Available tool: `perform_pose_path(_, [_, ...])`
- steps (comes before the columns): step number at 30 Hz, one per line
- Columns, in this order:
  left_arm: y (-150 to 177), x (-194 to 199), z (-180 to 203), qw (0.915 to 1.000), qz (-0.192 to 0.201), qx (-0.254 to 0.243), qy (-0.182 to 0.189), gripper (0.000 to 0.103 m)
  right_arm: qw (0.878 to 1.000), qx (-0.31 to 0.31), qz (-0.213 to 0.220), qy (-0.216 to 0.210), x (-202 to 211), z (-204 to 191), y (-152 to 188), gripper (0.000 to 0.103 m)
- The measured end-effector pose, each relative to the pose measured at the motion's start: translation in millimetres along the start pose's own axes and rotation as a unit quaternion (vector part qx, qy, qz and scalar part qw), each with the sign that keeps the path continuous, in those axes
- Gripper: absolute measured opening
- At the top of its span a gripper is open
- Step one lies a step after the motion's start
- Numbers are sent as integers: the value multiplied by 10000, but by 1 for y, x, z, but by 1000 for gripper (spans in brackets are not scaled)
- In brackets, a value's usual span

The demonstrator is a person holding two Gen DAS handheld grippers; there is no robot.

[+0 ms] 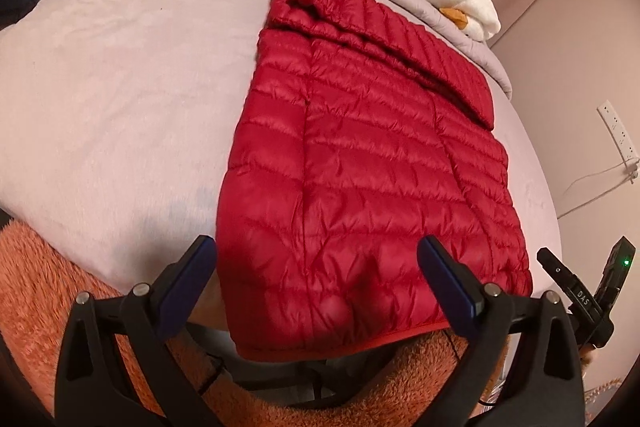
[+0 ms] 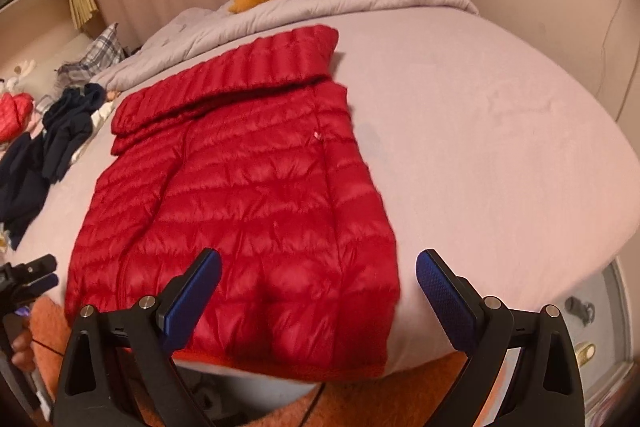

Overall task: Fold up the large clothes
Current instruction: 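Move both tools to the jacket hem and grasp it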

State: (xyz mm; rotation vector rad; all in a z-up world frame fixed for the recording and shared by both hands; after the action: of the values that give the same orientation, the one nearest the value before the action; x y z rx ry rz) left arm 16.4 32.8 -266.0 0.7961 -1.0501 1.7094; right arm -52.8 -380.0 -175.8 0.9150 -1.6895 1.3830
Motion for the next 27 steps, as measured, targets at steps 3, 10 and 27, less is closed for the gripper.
perform_pose_path(3, [4,-4,-3,9999,-101,5,-7,99,10000,-3,-60,24,-3,3,6,98])
perform_pose_path(10, [9,-14,-7,9996,-282,92,28,94,9995,-105,-270,-98,-13,8,14,95])
perform_pose_path(27, [10,-34,-6,9987,-492,-47,-138,82,9980,-67,-621,-139,-38,7,19,80])
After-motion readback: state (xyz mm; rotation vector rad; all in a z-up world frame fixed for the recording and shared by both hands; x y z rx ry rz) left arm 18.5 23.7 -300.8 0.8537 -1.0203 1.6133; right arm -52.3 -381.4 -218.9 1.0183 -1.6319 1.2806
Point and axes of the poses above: each gripper's, at about its wrist camera, not at the fingertips, and x roughly against the way its jaws point, z to its right, y to its underside, the point moved 5 cm from there along -x, roughly the way its jaws point, and after that the axes turned 13 degrees about -z, right-handed, at the moved point
